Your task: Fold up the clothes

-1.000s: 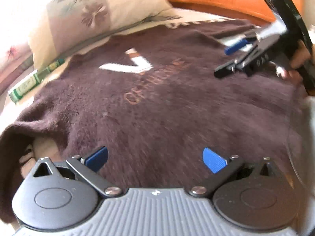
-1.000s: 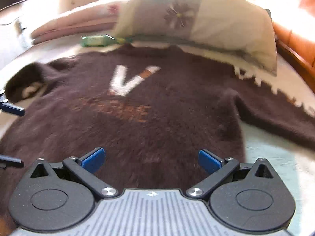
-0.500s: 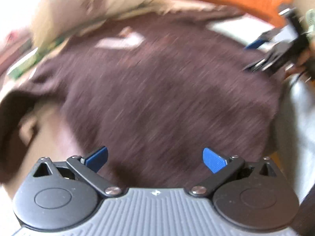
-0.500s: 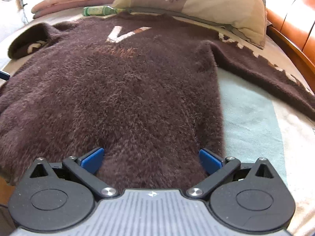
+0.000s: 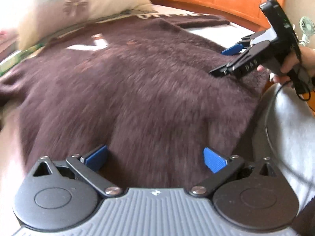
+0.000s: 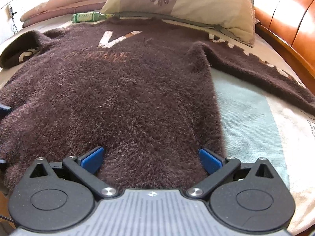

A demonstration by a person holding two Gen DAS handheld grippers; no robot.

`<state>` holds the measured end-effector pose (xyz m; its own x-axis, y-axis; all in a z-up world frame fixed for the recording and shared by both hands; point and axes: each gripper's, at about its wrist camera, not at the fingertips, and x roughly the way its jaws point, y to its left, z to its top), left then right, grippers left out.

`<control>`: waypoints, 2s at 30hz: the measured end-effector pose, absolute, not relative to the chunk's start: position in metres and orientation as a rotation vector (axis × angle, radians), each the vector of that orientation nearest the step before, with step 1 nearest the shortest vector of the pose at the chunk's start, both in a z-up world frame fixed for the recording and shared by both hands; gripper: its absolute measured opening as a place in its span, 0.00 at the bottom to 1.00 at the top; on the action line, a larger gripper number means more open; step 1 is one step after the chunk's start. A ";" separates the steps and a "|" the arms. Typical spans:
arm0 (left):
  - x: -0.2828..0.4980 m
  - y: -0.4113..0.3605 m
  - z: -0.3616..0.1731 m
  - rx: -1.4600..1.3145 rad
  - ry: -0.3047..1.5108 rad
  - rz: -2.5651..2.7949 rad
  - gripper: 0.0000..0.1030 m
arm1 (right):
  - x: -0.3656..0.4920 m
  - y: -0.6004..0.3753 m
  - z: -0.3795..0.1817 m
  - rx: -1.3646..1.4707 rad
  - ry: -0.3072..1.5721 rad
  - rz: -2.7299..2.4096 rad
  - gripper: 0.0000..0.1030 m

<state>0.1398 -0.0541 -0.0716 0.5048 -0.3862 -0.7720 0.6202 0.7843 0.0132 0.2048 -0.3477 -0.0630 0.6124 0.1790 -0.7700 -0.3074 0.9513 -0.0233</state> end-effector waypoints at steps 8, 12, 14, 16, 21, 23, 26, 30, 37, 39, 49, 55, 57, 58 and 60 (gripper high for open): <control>0.127 -0.054 -0.046 0.336 0.811 -0.566 0.99 | 0.206 -0.346 -0.061 -0.167 0.876 0.281 1.00; 0.153 -0.057 -0.050 0.289 0.837 -0.526 0.99 | 0.199 -0.338 -0.046 -0.181 0.873 0.304 1.00; 0.162 -0.055 -0.064 0.298 0.895 -0.459 1.00 | 0.188 -0.328 -0.035 -0.183 0.820 0.384 1.00; 0.156 -0.049 -0.064 0.272 0.875 -0.476 0.99 | 0.179 -0.314 -0.029 -0.190 0.775 0.476 1.00; 0.148 -0.040 -0.065 0.264 0.891 -0.493 0.99 | 0.169 -0.283 -0.053 -0.295 0.847 0.566 1.00; 0.144 -0.036 -0.066 0.256 0.883 -0.493 0.99 | 0.160 -0.301 -0.060 -0.248 0.863 0.563 1.00; 0.139 -0.033 -0.067 0.254 0.865 -0.493 0.99 | 0.140 -0.329 -0.060 -0.222 0.869 0.513 1.00; 0.141 -0.036 -0.068 0.253 0.861 -0.479 0.99 | 0.123 -0.338 -0.052 -0.234 0.899 0.465 1.00; 0.142 -0.032 -0.068 0.220 0.859 -0.482 0.99 | 0.161 -0.336 -0.048 -0.056 0.841 0.265 1.00; 0.142 -0.028 -0.068 0.198 0.858 -0.484 0.99 | 0.166 -0.339 -0.056 -0.011 0.846 0.209 1.00; 0.167 -0.027 -0.034 0.063 0.848 -0.543 0.99 | 0.149 -0.336 -0.067 -0.027 0.819 0.130 1.00; 0.202 -0.047 -0.050 0.104 0.907 -0.502 0.99 | 0.148 -0.337 -0.067 -0.020 0.804 0.127 1.00; 0.201 -0.049 -0.060 0.113 0.912 -0.487 0.99 | 0.147 -0.339 -0.067 -0.014 0.799 0.133 1.00; 0.194 -0.049 -0.062 0.126 0.893 -0.485 0.99 | 0.146 -0.339 -0.067 -0.011 0.797 0.135 1.00; 0.182 -0.044 -0.063 0.121 0.900 -0.474 0.99 | 0.146 -0.339 -0.067 -0.011 0.796 0.137 1.00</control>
